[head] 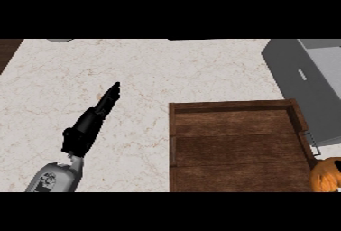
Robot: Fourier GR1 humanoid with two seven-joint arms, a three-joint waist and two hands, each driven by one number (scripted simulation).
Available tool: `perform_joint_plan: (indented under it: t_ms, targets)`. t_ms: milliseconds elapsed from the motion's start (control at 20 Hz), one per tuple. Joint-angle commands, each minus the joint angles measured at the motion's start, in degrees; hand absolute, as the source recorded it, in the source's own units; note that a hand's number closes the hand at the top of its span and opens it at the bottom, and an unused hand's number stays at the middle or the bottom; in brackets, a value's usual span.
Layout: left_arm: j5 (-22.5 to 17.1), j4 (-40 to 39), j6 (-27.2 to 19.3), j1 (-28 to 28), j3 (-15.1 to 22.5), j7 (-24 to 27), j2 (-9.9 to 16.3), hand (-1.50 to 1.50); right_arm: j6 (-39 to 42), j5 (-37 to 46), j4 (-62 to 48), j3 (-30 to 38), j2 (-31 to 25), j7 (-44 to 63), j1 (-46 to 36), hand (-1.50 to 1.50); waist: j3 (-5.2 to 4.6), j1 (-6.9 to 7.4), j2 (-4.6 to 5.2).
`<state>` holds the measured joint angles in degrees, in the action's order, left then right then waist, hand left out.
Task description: Pick the croissant from the tray and place it in the cardboard box
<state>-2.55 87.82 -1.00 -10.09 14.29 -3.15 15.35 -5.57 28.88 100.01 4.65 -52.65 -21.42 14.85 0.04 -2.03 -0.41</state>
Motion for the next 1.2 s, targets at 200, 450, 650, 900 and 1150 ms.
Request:
perform_joint_plan:
  t_ms: [200,450,650,900,1150]
  targets:
    - [0.05,0.23,-0.02,-1.79,-1.16,-3.07,-0.6,0.0,9.22,-21.67,6.58,21.73,-2.81,-13.91,11.13,1.5,-0.1,-1.29,-0.29]
    - [-0.6,2.12,1.6,-0.56,-1.86,-3.15,0.15,0.0,19.17,-32.57,6.83,36.3,-3.78,-7.88,11.77,1.5,-0.13,-0.06,-0.11]
    - [1.02,1.91,2.36,-2.04,-1.4,-3.4,-0.61,0.0,23.37,-35.07,7.61,40.77,-3.14,0.24,9.08,1.5,-0.11,1.17,0.22]
    - [2.47,-2.27,3.08,-3.35,-2.45,-0.7,-2.46,0.0,24.76,-31.53,1.6,39.56,-4.74,4.2,1.41,1.5,-0.07,1.97,0.47]
    - [3.41,2.89,2.74,-2.51,-1.14,-5.07,-4.11,0.0,23.84,-30.68,-1.41,33.96,-8.14,12.01,-8.78,1.5,-0.06,2.74,0.47]
